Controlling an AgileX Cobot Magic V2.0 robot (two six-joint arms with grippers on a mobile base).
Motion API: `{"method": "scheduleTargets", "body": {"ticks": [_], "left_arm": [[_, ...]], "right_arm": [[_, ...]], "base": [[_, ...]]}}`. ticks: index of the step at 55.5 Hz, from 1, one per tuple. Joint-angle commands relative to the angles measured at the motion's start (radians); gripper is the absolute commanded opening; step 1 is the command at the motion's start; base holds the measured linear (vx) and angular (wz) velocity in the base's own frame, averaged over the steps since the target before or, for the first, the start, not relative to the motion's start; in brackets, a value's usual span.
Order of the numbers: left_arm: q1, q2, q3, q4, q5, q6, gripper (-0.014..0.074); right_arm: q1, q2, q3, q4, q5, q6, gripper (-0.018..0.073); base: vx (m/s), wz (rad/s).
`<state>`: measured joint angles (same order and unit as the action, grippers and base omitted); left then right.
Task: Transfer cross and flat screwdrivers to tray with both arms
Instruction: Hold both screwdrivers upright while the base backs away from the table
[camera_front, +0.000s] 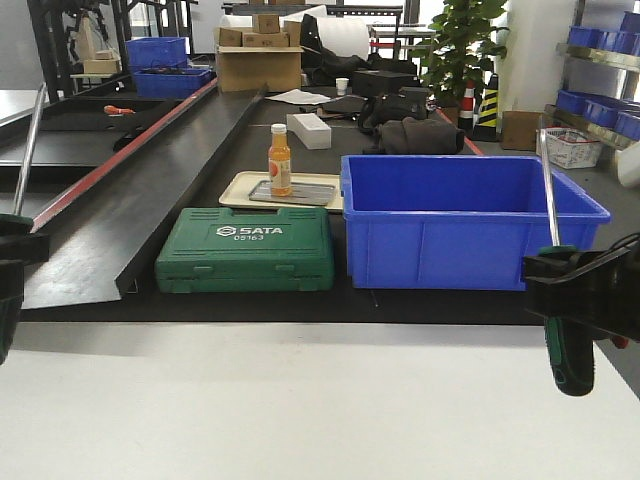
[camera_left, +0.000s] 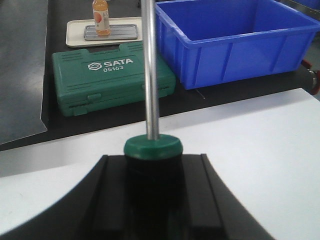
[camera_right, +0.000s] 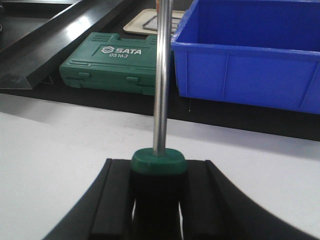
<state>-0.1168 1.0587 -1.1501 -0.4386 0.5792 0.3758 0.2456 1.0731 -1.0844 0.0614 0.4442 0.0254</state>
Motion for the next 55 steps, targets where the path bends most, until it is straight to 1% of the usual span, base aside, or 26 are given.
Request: {"method": "scheduleTargets", "body": {"ticks": [1,9,31,55], "left_arm": [[-0.004,-0.042,0.006,-0.031,-0.068,-0.03,-0.0002],[-0.004,-0.048,0.037,-0.031,-0.068,-0.053,-0.0001],[-0.003,-0.048,0.039,-0.03,-0.059,-0.052,0.0],[-0.003,-0.048,0.039,-0.03,-0.059,-0.052,0.0]], "right_arm": [[0.009,-0.016,-0.054,0.008,-0.084,-0.005,-0.0008],[0.044,0.008,-0.11,0.005,-0.061,-0.034,-0.0008],[0.042,0.011,-0.114,0.001,-0.016,-0.036,-0.0008],[0.042,0.011,-0.114,0.001,-0.016,-0.035,-0.0008]], "base": [[0.0,0.0],[0.0,0.0],[0.0,0.0],[0.0,0.0]]}}
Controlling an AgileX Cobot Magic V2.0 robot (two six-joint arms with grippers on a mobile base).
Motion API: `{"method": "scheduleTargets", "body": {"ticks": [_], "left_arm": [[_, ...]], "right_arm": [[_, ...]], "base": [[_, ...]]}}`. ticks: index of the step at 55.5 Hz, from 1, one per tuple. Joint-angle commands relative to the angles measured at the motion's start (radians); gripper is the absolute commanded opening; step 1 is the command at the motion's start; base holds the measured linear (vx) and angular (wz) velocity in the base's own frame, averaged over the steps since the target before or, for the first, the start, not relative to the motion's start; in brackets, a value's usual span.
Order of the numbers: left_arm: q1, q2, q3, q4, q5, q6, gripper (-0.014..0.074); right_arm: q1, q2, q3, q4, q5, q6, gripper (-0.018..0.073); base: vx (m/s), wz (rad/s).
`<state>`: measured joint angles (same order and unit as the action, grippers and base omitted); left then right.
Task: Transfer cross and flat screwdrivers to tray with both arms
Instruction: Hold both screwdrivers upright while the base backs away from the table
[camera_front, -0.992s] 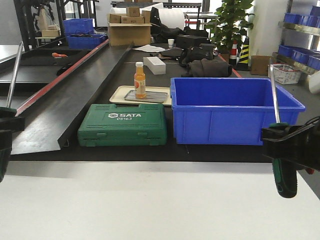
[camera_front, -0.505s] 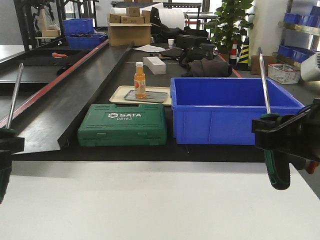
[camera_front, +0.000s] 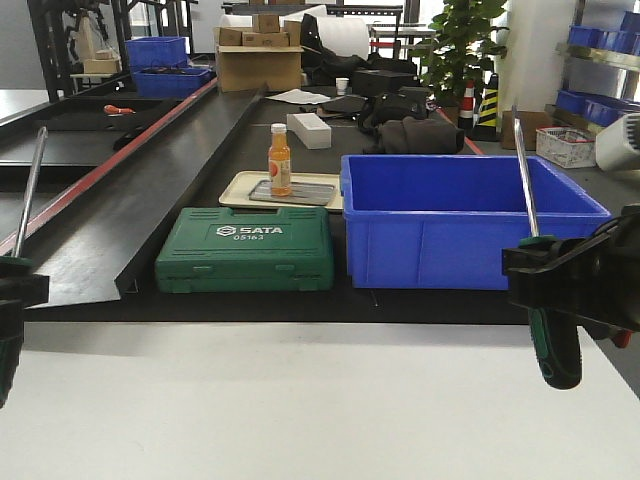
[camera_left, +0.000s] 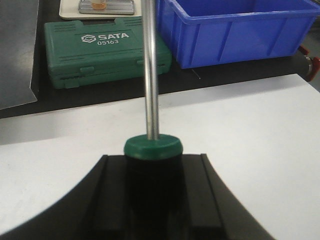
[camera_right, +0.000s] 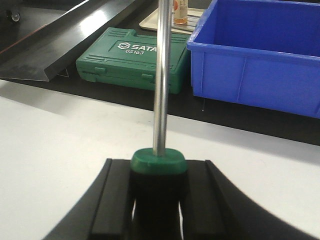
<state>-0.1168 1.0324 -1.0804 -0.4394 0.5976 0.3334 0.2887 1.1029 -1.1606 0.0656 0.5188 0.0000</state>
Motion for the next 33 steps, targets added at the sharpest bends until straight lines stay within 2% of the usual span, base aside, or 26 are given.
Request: {"method": "scheduleTargets", "body": {"ticks": [1,33], "left_arm": [[-0.003,-0.022,-0.031,-0.029,-0.077,-0.01,0.0],[-0.003,-0.022,-0.031,-0.029,-0.077,-0.01,0.0]], "right_arm": [[-0.001,-0.019,-0.038,-0.003,-0.09,-0.009,-0.0008],[-0.001,-0.019,-0.038,-0.003,-0.09,-0.009,-0.0008]], "base": [[0.0,0.0],[-0.02,0.02]]}}
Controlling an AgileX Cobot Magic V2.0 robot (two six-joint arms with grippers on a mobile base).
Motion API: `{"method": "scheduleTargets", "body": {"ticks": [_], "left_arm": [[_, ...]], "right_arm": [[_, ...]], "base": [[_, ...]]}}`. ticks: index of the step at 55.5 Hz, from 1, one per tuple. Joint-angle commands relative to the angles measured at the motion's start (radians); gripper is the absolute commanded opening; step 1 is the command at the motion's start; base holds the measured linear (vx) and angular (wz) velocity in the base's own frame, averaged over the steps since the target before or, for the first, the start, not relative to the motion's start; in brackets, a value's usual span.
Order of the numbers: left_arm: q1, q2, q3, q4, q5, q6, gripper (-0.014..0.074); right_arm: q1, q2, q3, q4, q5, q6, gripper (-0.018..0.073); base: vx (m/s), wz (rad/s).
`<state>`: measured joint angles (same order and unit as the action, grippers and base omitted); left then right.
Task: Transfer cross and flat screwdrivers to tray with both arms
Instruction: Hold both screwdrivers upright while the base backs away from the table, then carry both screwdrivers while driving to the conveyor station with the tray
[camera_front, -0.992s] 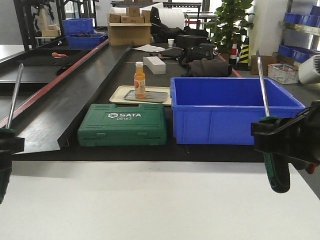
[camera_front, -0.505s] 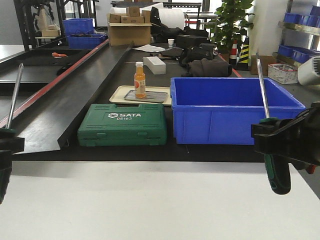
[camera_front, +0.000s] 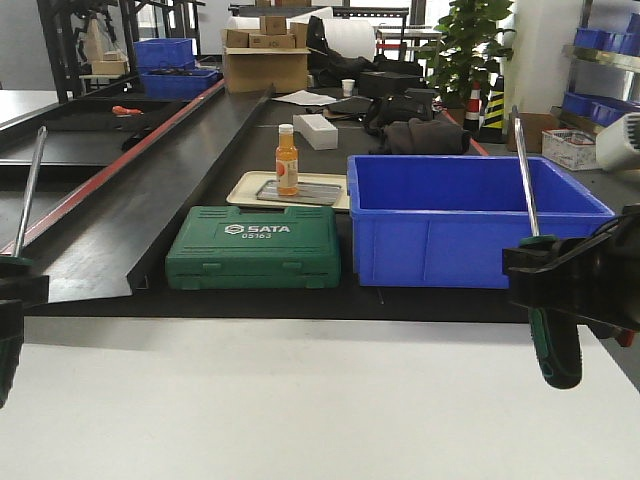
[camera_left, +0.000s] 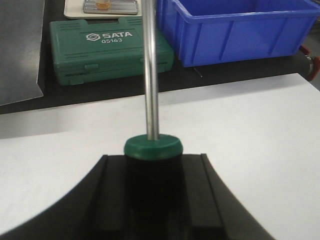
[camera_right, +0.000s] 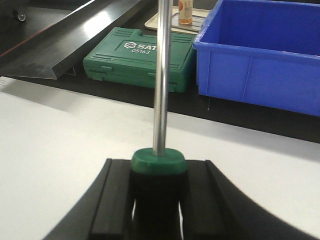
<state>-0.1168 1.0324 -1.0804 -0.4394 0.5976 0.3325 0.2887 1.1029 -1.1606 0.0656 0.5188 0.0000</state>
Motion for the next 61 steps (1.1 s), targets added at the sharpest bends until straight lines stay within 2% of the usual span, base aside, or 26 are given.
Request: {"method": "scheduleTargets", "body": {"ticks": [1,43,61], "left_arm": [[-0.003,-0.022,-0.031,-0.029,-0.077,-0.009,0.0],[-0.003,-0.021,-0.031,-0.029,-0.077,-0.009,0.0],[-0.003,-0.023,-0.031,-0.029,-0.077,-0.009,0.0]], "right_arm": [[-0.001,-0.019,-0.038,-0.003,-0.09,-0.009,-0.0008],[-0.001,-0.019,-0.038,-0.003,-0.09,-0.009,-0.0008],[-0.001,-0.019,-0.038,-0.003,-0.087,-0.01,-0.0008]], "base": [[-0.07,0.05],[-0.23,0.0],[-0.3,-0.27]]}}
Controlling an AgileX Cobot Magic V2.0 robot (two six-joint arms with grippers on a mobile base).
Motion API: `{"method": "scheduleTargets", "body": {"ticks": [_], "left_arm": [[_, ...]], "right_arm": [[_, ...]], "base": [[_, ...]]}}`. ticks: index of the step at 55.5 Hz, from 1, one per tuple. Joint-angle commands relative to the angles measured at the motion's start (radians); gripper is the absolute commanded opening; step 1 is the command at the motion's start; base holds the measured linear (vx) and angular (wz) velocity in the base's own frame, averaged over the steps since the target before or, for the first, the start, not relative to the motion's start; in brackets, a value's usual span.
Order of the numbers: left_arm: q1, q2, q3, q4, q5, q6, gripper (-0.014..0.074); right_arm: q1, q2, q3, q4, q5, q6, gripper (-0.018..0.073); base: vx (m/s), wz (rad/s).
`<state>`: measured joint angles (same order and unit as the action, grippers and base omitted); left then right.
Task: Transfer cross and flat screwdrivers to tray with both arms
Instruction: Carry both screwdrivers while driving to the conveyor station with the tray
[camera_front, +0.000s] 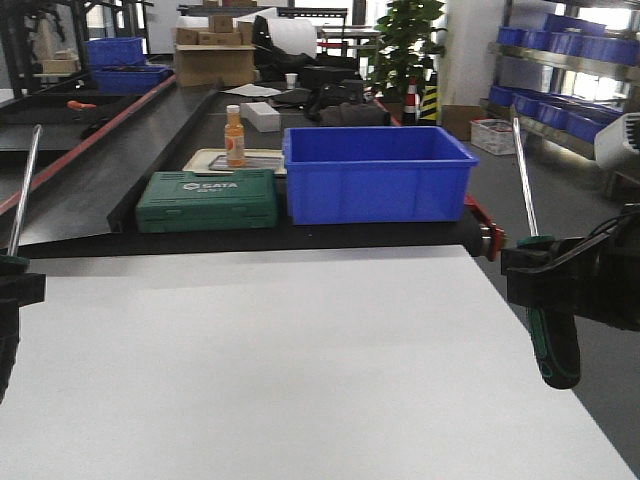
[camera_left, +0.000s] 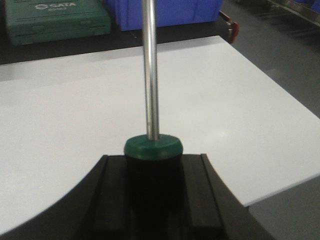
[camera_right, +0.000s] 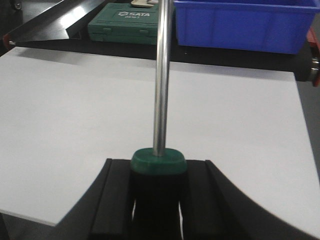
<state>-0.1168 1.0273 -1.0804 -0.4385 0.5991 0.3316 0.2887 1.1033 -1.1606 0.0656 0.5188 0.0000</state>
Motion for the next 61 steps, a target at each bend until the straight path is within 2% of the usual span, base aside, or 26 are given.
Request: {"method": "scheduleTargets", "body": {"ticks": [1,35,61], "left_arm": [[-0.003,-0.017,-0.031,-0.03,-0.079,-0.008,0.0],[-0.003,-0.017,-0.031,-0.03,-0.079,-0.008,0.0],[-0.003,-0.017,-0.031,-0.03,-0.079,-0.008,0.0]], "right_arm": [[-0.001,-0.019,-0.038,-0.003,-0.087,-0.01,-0.0008],[-0.001,-0.023,-0.038,-0.003,-0.083,-0.01,-0.0008],[-0.001,-0.023,-0.038,-0.003,-0.083,-0.01,-0.0008]], "base": [[-0.27,-0.47],[-0.2,-0.68],[-0.03,-0.81]]}}
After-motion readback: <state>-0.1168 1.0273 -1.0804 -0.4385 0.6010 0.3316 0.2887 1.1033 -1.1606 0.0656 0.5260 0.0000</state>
